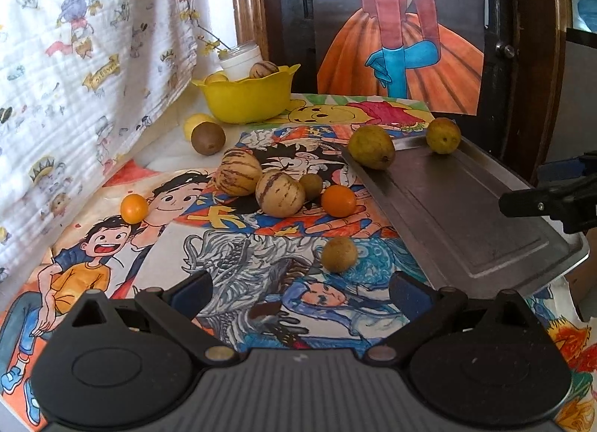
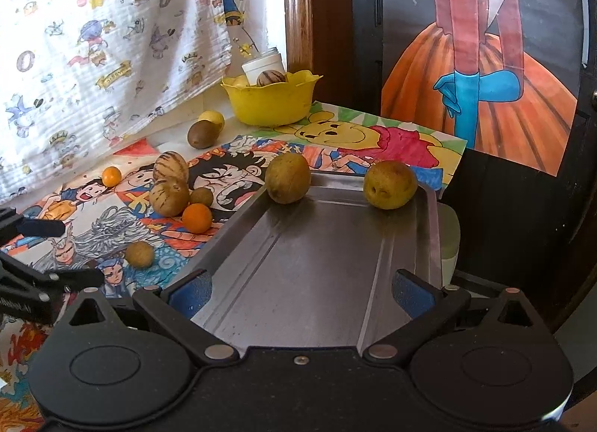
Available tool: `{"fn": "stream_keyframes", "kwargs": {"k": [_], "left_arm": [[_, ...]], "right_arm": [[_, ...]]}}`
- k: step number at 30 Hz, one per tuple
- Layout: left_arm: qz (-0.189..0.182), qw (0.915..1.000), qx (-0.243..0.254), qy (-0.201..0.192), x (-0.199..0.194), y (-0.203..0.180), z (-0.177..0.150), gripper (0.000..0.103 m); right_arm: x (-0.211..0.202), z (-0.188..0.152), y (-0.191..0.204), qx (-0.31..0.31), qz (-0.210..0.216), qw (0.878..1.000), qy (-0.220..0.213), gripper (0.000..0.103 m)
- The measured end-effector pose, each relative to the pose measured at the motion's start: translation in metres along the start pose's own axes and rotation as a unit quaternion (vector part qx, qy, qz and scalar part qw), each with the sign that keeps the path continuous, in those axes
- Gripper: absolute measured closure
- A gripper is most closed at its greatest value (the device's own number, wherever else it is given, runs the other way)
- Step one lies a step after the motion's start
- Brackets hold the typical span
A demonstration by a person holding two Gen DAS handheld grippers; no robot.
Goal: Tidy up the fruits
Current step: 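Grasp the striped fruit with the left gripper while the right gripper grasps a small orange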
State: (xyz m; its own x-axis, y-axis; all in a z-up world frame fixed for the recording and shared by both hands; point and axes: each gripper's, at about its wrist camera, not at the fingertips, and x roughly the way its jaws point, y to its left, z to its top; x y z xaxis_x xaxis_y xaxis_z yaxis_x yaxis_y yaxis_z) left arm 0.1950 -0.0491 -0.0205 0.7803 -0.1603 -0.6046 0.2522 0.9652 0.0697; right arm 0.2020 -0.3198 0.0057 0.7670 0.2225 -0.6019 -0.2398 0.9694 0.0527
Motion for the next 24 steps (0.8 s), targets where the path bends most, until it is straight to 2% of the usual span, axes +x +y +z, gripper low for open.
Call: {"fn": "stream_keyframes", "kwargs": {"k": [7, 13, 19, 24], "left_arm": [[0.002, 0.9996, -0.030, 0.000, 0.012, 0.027, 0.019, 0.000], [-0.003, 0.9986, -0.052, -0.002, 0.033, 0.045, 0.041, 0.000], [-0.039, 0.9935, -0.106, 0.016, 0.060, 0.060, 0.059, 0.001], [-0.073, 0.9865, -0.142, 0.036, 0.083, 0.068, 0.066, 0.001]], "right_arm": [[0.018, 0.011, 0.006, -0.020, 0.012, 1.000, 0.004, 0.001], [0.041, 0.028, 0.029, -0.083, 0.050, 0.995, 0.017, 0.001], [0.064, 0.044, 0.059, -0.155, 0.088, 0.984, 0.018, 0.004], [0.083, 0.053, 0.072, -0.180, 0.104, 0.978, 0.017, 0.015]]}}
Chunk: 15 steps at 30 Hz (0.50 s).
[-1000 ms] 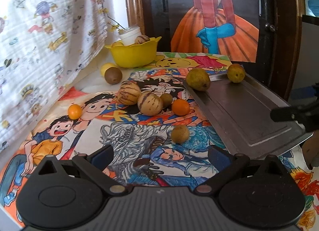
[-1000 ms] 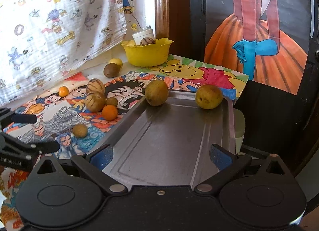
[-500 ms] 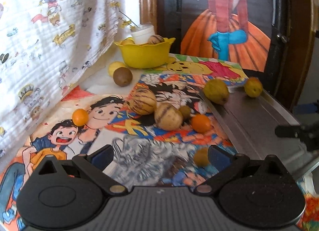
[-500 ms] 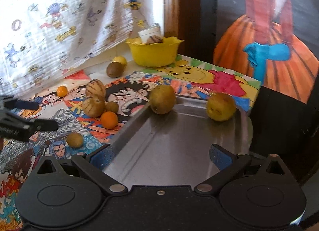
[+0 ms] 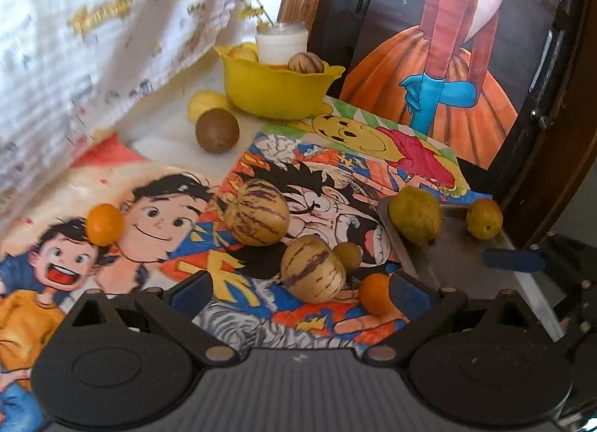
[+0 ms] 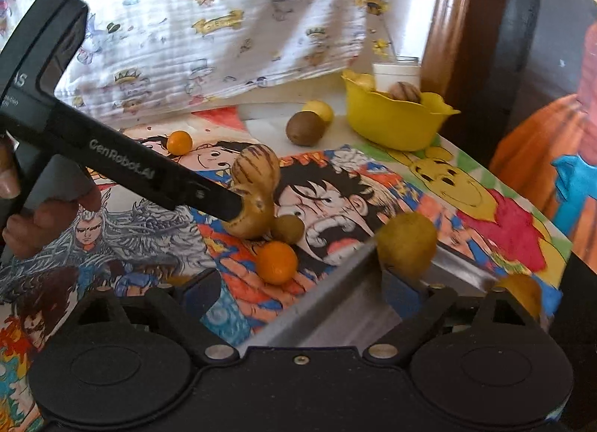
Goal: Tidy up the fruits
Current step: 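Grasp the striped fruit with the left gripper while the right gripper grasps a small orange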
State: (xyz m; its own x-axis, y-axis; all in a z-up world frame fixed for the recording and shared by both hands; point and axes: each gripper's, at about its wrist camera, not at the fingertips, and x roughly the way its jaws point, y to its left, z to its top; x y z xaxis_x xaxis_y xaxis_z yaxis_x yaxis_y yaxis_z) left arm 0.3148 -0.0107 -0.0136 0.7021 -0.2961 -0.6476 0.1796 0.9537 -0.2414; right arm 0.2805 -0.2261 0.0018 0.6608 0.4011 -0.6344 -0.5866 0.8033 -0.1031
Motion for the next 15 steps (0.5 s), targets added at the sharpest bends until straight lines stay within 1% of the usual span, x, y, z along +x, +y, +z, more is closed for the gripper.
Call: {"fn": "stream_keyframes", "kwargs": {"k": [2, 5, 11, 15], "left_arm": [[-0.012, 0.9997, -0.018, 0.007, 0.006, 0.004, 0.002, 0.003], [-0.029, 0.9985, -0.042, 0.021, 0.016, 0.009, 0.004, 0.009], [-0.043, 0.9957, -0.070, 0.042, 0.031, 0.017, 0.005, 0.022], [-0.045, 0.9953, -0.075, 0.042, 0.035, 0.019, 0.007, 0.030]], "right_arm": [[0.008, 0.003, -0.001, 0.001, 0.006, 1.000, 0.002, 0.019], [0.017, 0.005, -0.002, 0.000, 0.015, 1.000, 0.005, 0.026], [0.029, 0.006, 0.002, -0.011, 0.028, 0.999, 0.011, 0.037], [0.037, 0.006, 0.003, -0.015, 0.032, 0.999, 0.017, 0.045]]}}
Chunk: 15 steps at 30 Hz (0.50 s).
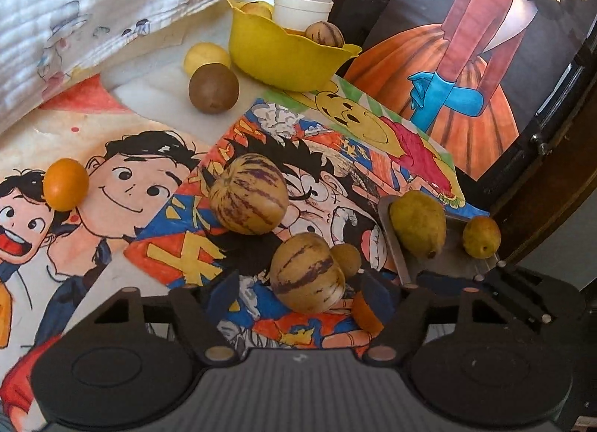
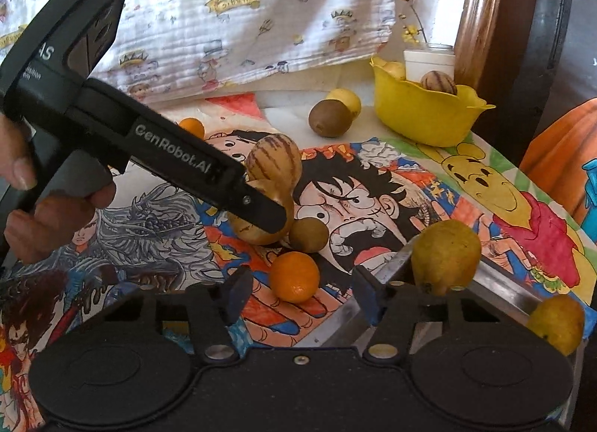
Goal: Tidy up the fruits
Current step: 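Grasp the striped fruit with the left gripper while the right gripper grasps a small orange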
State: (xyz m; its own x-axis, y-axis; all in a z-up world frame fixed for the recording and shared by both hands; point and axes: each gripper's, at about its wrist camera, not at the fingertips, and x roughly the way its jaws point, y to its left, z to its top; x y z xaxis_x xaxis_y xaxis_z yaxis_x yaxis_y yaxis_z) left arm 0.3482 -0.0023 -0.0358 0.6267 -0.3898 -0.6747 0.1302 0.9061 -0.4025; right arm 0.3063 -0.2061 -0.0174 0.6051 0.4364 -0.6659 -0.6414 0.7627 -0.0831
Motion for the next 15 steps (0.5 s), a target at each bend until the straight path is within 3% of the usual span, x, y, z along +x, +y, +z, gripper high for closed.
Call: {"fn": "stream_keyframes", "kwargs": {"k": [9, 15], "left_arm": [[-0.024, 0.9996, -0.014, 0.012, 0.008, 0.005, 0.003, 0.055], [-0.025, 0.9995, -0.015, 0.011, 0.008, 0.005, 0.003, 0.056]], "right_arm": [[0.016, -0.001, 0.001, 0.005, 0.010, 1.000, 0.015, 0.059], [0.017, -0.001, 0.000, 0.016, 0.018, 1.000, 0.011, 0.068]]}}
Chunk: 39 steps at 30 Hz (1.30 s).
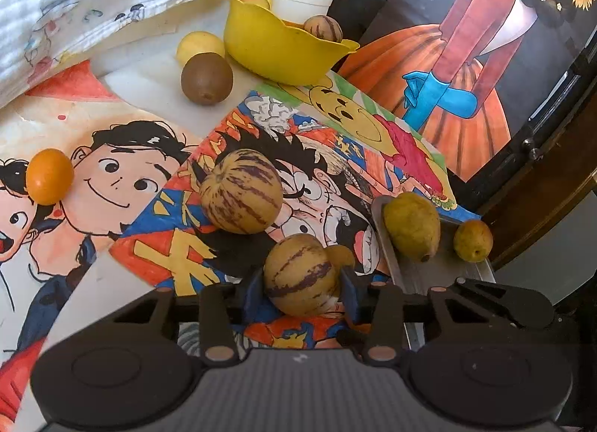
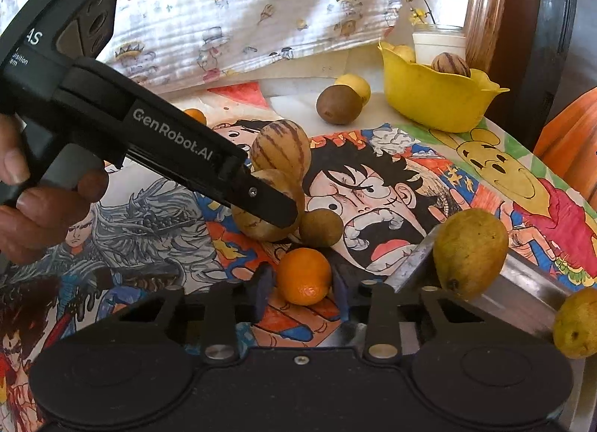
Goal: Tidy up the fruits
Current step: 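Grasp the striped fruit with the left gripper while the right gripper grasps a small orange, then carry the striped fruit and orange over the tray and release them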
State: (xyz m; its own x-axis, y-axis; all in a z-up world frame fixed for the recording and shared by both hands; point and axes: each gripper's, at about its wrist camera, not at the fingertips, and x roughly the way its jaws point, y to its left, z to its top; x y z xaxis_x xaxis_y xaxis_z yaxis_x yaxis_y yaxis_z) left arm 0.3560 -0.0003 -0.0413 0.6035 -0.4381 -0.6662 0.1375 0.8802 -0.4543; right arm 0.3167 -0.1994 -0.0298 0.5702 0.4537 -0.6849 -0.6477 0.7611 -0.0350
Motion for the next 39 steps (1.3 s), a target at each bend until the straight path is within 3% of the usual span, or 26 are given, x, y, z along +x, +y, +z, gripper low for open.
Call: {"fn": "stream_keyframes", "kwargs": {"k": [9, 17, 22, 27, 39], "left_arm": [[0.020, 0.9998, 0.001, -0.007, -0.009, -0.008, -0.003, 0.058], [0.025, 0.9989, 0.027, -0.028, -0.025, -0.036, 0.000, 0.058], [0.017, 0.9984, 0.042, -0.034, -0.026, -0.060, 0.001, 0.058], [0.006, 0.9979, 0.055, -0.032, -0.019, -0.084, -0.003, 0.058], [-0.008, 0.9965, 0.083, 0.010, 0.024, -0.125, -0.021, 0.058]], "right_arm": [[-0.017, -0.003, 0.000, 0.011, 0.005, 1.000, -0.021, 0.069], [-0.057, -0.017, -0.019, 0.049, -0.018, 0.997, -0.050, 0.069], [-0.088, -0.027, -0.040, 0.071, -0.063, 0.993, -0.073, 0.069], [-0.103, -0.043, -0.069, 0.105, -0.112, 0.986, -0.062, 0.069], [-0.084, -0.074, -0.107, 0.115, -0.184, 0.976, -0.023, 0.069]]}}
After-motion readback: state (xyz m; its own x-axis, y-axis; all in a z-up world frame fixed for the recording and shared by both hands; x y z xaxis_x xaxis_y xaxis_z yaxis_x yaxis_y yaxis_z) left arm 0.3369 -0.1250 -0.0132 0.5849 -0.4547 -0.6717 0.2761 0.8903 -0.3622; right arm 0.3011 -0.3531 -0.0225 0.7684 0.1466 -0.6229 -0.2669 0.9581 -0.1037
